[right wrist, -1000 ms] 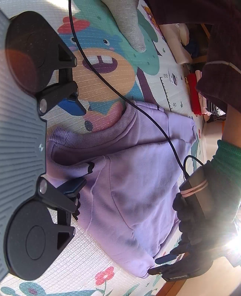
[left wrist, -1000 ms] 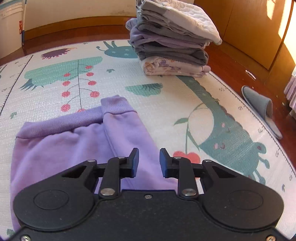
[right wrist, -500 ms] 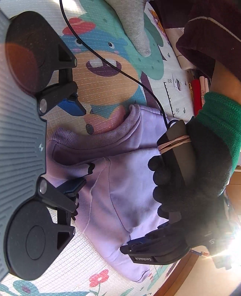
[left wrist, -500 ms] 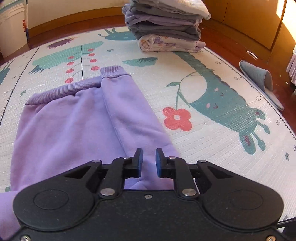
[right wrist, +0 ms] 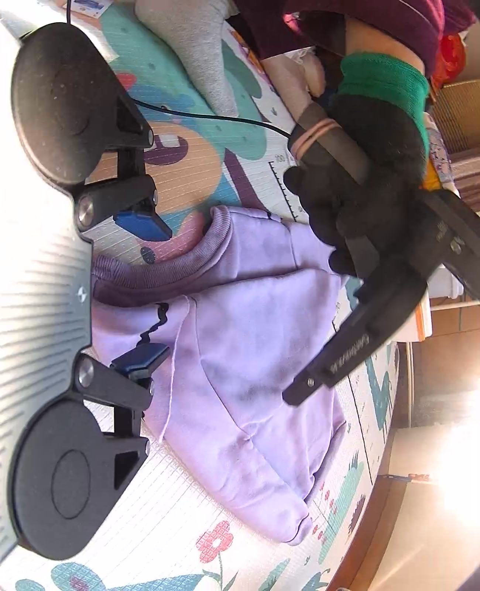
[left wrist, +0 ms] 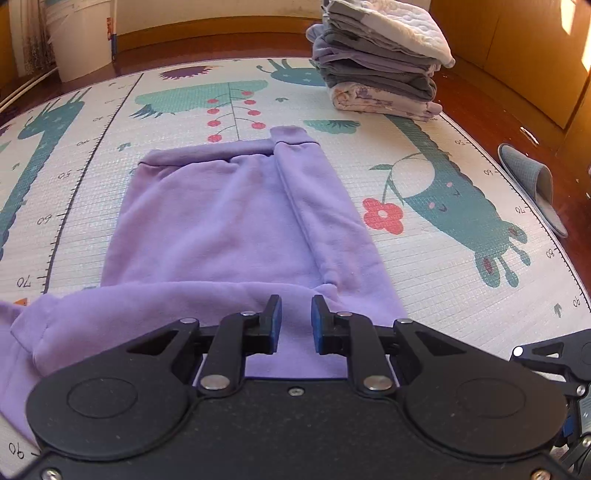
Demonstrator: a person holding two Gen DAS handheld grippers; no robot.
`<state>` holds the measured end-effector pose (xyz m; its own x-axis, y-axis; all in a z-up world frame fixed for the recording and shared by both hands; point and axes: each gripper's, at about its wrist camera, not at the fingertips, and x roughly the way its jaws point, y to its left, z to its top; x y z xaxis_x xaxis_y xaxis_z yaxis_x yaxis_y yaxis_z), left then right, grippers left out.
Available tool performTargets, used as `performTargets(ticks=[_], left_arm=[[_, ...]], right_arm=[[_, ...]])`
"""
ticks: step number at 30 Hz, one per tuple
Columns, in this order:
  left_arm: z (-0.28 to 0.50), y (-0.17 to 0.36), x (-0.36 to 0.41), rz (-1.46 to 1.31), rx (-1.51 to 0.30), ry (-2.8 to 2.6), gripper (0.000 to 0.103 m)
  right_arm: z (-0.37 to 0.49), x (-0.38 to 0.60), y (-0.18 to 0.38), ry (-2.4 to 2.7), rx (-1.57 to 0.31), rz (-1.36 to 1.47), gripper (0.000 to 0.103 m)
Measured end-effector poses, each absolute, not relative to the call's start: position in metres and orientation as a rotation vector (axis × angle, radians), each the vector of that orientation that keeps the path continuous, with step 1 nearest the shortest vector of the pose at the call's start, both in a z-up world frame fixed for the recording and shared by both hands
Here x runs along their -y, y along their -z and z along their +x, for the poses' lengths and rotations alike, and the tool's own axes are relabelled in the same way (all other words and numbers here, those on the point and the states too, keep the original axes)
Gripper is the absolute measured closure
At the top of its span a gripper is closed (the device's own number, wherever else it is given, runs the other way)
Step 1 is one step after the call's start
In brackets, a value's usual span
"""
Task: Fold clothes
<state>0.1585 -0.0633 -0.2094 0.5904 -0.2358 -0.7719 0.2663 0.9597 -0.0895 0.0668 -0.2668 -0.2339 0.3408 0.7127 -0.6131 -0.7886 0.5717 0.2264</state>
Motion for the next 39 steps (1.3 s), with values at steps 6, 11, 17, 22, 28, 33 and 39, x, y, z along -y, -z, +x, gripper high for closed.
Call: performTargets(ticks=[6, 11, 17, 22, 28, 33, 39], left_arm=[[0.142, 0.203, -0.014, -0.177, -0.928, 0.062, 0.088], [0.132, 0.212, -0.07, -0.359, -0.932, -0.099, 0.085], [0.131, 0.226, -0.127, -0.592, -0.891, -0.221, 0.062], [0.133, 0.239, -0.158, -0.77, -0.848, -0.268, 0.062], [0.141, 0.251, -0.165, -0.871, -0.827, -0.221, 0.062], [0.145, 0.26, -0.161, -0.86, -0.841, -0.183, 0.074], [0.144, 0.235, -0.153, -0.836, -0.772, -0.092, 0.096]], right_arm=[[0.115, 0.28, 0.239, -0.78, -0.688, -0.059, 0.077], [0.149, 0.267, 0.266, -0.764, -0.772, -0.013, 0.081], [0.14, 0.259, 0.277, -0.776, -0.782, -0.031, 0.08], [0.127, 0.269, 0.267, -0.767, -0.772, 0.003, 0.078], [0.111, 0.266, 0.254, -0.822, -0.753, 0.003, 0.074], [0.097, 0.258, 0.248, -0.869, -0.73, -0.047, 0.073], [0.074, 0.259, 0.243, -0.895, -0.705, -0.087, 0.055]])
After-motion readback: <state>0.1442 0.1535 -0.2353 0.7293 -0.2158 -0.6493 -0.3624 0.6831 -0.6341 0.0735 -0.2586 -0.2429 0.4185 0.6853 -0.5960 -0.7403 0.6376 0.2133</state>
